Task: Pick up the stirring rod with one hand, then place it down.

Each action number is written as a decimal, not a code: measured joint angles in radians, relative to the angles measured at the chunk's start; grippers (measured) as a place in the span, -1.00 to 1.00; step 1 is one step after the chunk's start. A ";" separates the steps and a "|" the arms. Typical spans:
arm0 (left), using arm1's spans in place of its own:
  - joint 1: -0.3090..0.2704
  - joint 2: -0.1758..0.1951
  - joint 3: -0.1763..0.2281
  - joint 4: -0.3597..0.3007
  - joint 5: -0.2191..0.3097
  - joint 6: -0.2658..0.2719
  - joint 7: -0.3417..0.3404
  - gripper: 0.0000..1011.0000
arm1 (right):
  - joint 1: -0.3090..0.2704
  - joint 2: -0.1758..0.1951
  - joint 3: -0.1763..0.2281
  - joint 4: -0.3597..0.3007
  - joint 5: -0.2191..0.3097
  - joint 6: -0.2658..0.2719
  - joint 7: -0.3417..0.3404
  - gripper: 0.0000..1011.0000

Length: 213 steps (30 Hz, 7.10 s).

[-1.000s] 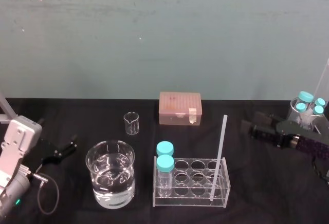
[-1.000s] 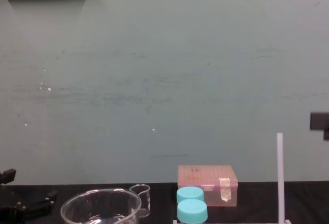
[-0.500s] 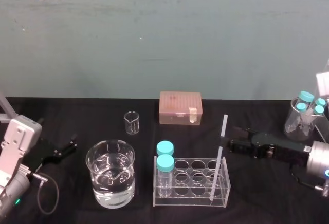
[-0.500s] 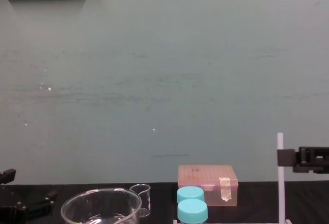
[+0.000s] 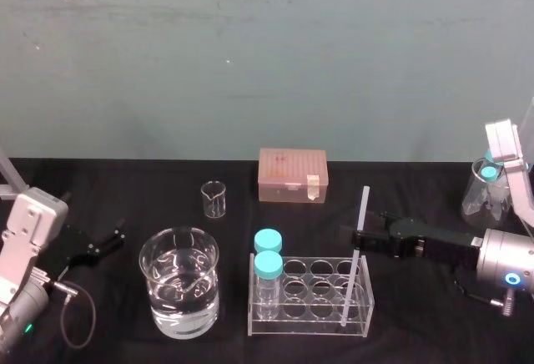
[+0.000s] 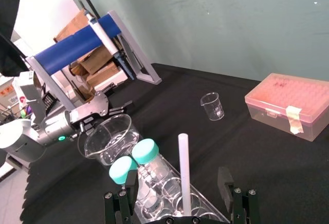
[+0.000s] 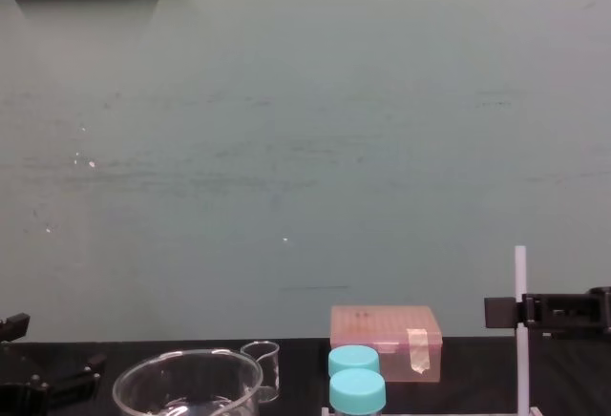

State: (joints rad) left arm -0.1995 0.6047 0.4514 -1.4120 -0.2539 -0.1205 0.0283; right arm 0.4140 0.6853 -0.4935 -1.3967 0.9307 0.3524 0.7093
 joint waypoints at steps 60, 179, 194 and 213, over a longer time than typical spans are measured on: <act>0.000 0.000 0.000 0.000 0.000 0.000 0.000 0.99 | 0.003 -0.001 -0.040 0.024 0.020 -0.078 0.008 -0.82; 0.000 0.000 0.000 0.000 0.000 0.000 0.000 0.99 | 0.159 -0.075 0.004 -0.025 -0.210 -0.195 -0.122 -0.86; 0.000 0.000 0.000 0.000 0.000 0.000 0.000 0.99 | 0.159 -0.075 0.004 -0.025 -0.210 -0.195 -0.122 -0.86; 0.000 0.000 0.000 0.000 0.000 0.000 0.000 0.99 | 0.159 -0.075 0.004 -0.025 -0.210 -0.195 -0.121 -0.86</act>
State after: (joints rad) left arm -0.1996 0.6047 0.4514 -1.4120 -0.2539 -0.1206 0.0283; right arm 0.5729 0.6107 -0.4896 -1.4214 0.7207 0.1576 0.5878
